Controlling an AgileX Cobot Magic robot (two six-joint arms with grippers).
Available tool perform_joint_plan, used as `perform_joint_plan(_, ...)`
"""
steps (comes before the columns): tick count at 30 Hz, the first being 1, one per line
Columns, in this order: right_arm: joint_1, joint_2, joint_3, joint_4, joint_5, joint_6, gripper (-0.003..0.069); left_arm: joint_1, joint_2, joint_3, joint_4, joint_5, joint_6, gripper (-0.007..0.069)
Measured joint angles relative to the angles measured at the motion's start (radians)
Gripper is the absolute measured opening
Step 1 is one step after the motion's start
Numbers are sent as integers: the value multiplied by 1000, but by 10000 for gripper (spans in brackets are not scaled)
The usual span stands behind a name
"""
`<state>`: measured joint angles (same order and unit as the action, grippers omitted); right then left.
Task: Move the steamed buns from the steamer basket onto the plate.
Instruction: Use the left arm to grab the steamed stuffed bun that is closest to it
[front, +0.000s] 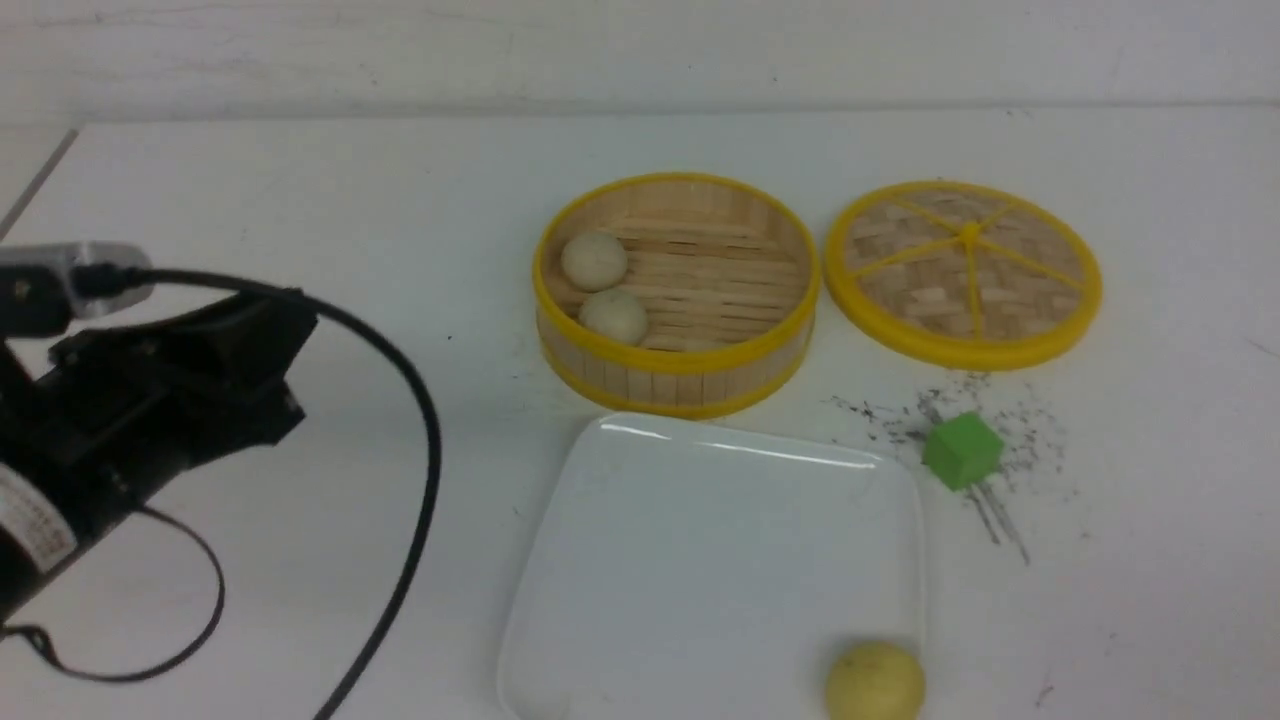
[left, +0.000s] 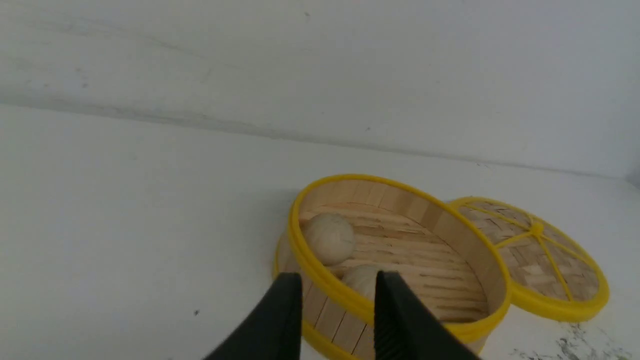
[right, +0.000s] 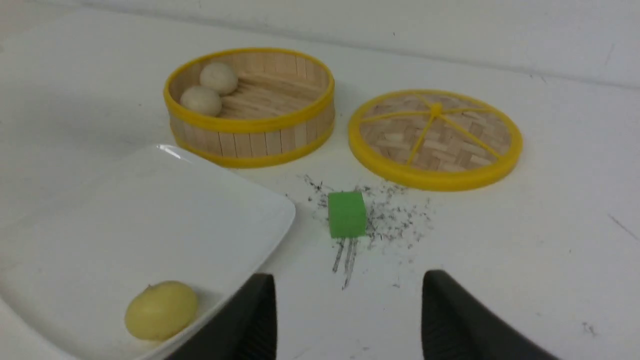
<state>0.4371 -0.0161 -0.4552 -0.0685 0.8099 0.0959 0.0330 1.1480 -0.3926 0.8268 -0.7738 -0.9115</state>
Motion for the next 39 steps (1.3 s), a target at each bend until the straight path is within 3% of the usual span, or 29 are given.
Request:
perform_joint_plan(7, 0, 0, 0, 0, 16, 0, 401, -2, 264, -206, 65, -133, -6, 240)
perform_joint_plan(13, 0, 0, 0, 0, 37, 0, 401, -2, 447, -421, 280, -109, -230, 240)
perform_joint_plan(15, 0, 0, 0, -5, 43, 0, 401, -2, 499, -529, 505, -100, -378, 240)
perform_joint_plan(16, 0, 0, 0, -7, 44, 0, 401, -2, 505, -546, 524, -100, -387, 240)
perform_joint_plan(18, 0, 0, 2, -17, 56, -1, 401, -2, 525, -636, 715, -100, -491, 240)
perform_joint_plan(20, 0, 0, 2, -24, 63, -1, 401, -3, 530, -689, 822, -102, -553, 240)
perform_joint_plan(22, 0, 0, 2, -26, 63, -2, 400, -3, 531, -785, 930, -93, -689, 240)
perform_joint_plan(27, 0, 0, 2, -26, 63, -4, 400, -3, 551, -944, 967, -90, -905, 240)
perform_joint_plan(30, 0, 0, 2, -26, 63, -4, 400, -3, 592, -1036, 967, -128, -972, 240)
perform_joint_plan(34, 0, 0, 2, -26, 63, -4, 400, -21, 679, -1100, 968, -184, -1004, 240)
perform_joint_plan(39, 0, 0, 3, -26, 63, -4, 400, -79, 769, -1116, 979, -181, -933, 245)
